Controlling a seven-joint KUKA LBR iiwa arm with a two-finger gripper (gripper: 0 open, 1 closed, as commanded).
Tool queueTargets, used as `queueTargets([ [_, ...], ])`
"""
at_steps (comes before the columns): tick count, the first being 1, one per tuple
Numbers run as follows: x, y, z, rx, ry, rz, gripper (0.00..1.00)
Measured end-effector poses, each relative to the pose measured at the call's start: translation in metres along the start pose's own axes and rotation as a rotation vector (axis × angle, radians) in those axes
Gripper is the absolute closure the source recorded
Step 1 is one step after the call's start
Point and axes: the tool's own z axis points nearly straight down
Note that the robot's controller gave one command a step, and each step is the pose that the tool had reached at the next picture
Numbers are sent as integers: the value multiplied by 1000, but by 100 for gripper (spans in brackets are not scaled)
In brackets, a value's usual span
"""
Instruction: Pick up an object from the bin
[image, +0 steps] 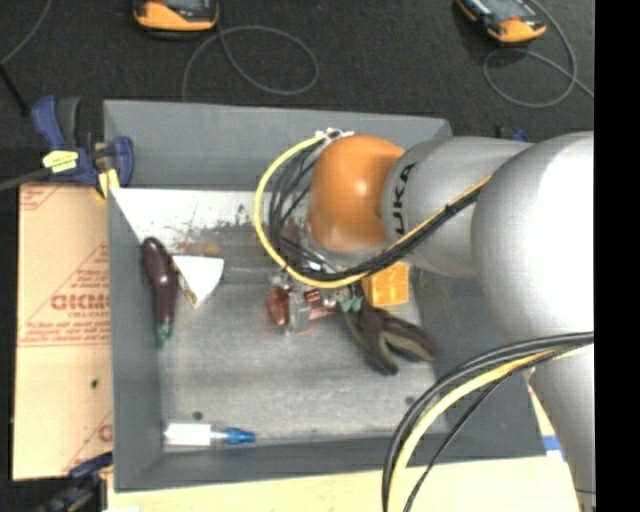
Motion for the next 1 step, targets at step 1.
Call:
queueTargets([
  [1,0,0,0,0,0,1,100],
])
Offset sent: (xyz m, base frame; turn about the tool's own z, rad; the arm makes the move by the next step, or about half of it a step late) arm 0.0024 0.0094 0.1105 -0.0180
